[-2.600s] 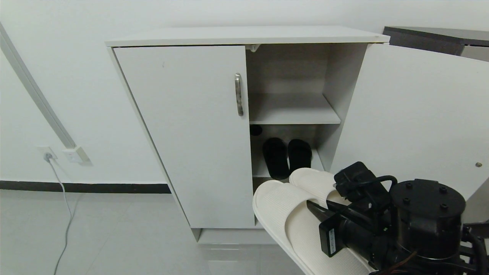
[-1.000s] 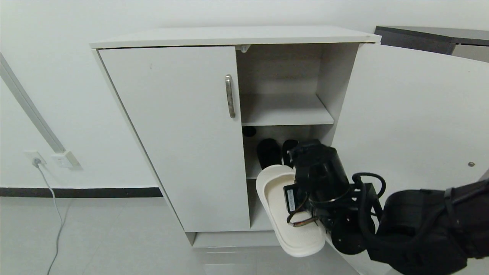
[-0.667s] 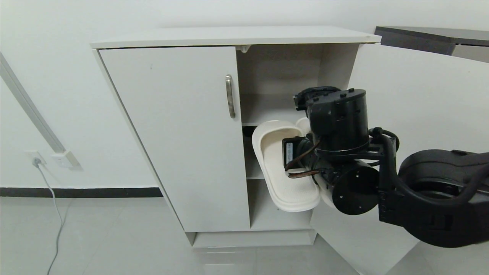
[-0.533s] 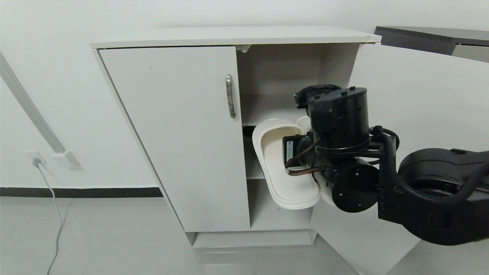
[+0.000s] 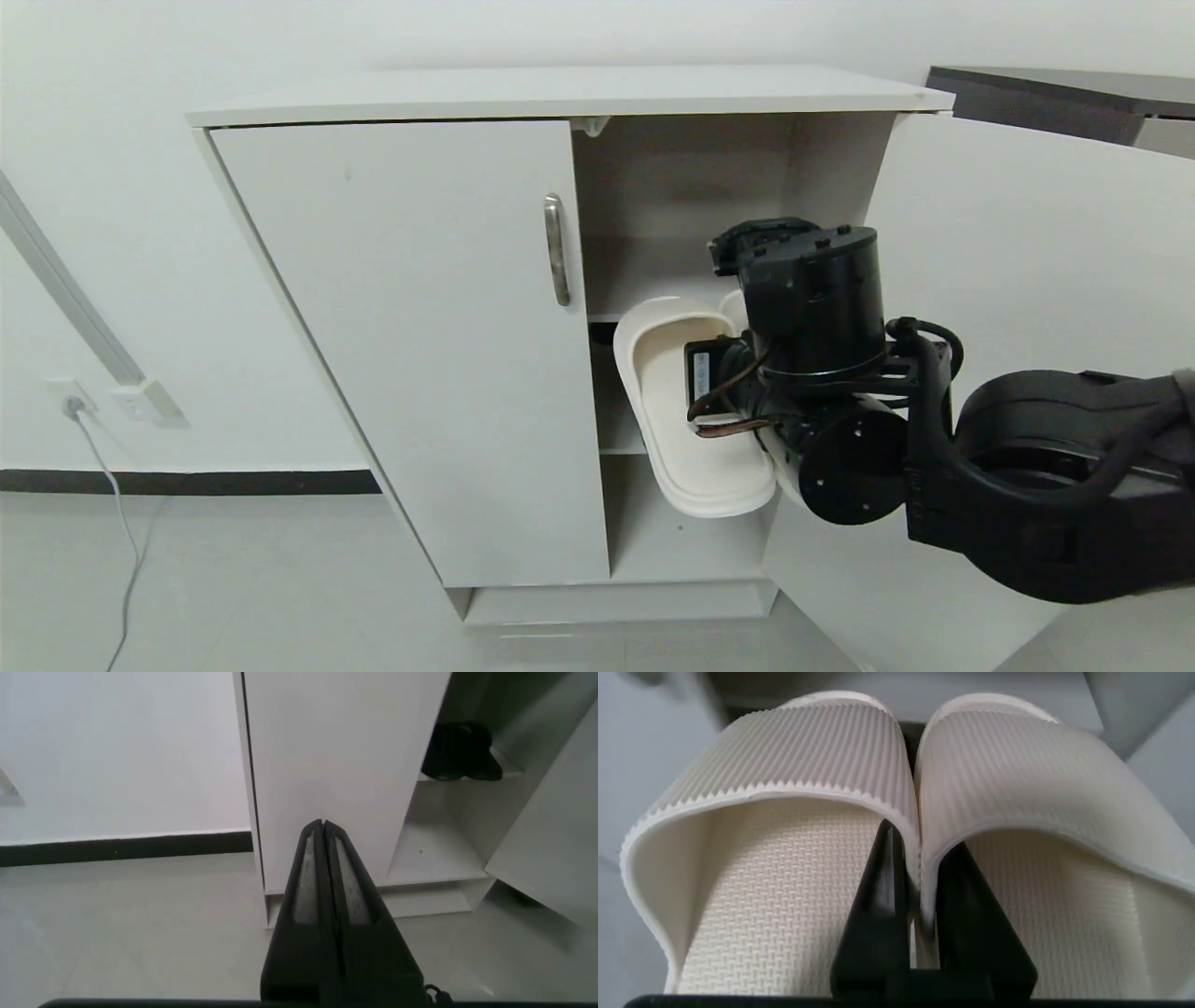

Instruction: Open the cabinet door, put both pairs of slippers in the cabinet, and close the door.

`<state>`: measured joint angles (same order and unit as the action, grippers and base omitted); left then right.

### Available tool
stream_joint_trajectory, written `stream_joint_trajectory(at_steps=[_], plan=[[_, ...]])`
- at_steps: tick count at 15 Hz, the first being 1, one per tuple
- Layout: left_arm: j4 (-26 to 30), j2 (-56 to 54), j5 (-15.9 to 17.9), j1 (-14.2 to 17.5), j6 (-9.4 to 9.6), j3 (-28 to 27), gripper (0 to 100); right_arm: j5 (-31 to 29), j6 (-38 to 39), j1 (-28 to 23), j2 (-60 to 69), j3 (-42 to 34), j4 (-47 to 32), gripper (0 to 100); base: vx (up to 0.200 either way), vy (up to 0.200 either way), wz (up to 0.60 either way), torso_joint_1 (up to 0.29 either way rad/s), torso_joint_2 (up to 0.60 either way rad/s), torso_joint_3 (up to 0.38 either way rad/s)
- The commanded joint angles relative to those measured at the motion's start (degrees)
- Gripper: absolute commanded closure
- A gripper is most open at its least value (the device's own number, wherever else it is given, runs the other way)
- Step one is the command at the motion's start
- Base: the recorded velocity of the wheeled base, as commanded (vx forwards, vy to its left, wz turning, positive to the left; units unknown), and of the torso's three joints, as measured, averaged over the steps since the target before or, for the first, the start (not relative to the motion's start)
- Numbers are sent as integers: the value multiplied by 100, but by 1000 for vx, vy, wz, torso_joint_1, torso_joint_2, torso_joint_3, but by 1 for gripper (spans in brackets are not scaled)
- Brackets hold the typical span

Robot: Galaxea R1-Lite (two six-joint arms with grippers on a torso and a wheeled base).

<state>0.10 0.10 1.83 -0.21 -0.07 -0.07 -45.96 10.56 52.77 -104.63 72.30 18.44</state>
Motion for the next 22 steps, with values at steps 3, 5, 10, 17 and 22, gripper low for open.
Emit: stream_joint_trajectory(at_steps=[3, 5, 10, 17, 22], plan=[[-1, -1, 2, 3, -1, 7, 100, -1, -10, -4, 13, 30, 1, 100, 200, 0, 0, 9, 4, 1], [-1, -1, 2, 3, -1, -1, 100, -1, -10, -4, 22, 30, 1, 100, 200, 0, 0, 5, 7, 5], [-1, -1, 2, 3, 7, 7, 100, 43, 34, -65, -163, 47, 151, 100, 160, 0, 0, 0, 3, 1], [-1, -1, -7, 3, -1, 7, 100, 78, -10, -522, -989, 1084, 133, 100, 0, 0, 0, 0, 0, 0], [-1, -1, -7, 3, -1, 7, 100, 166, -10, -733, -1349, 2183, -544, 100, 0, 0, 0, 0, 0, 0]])
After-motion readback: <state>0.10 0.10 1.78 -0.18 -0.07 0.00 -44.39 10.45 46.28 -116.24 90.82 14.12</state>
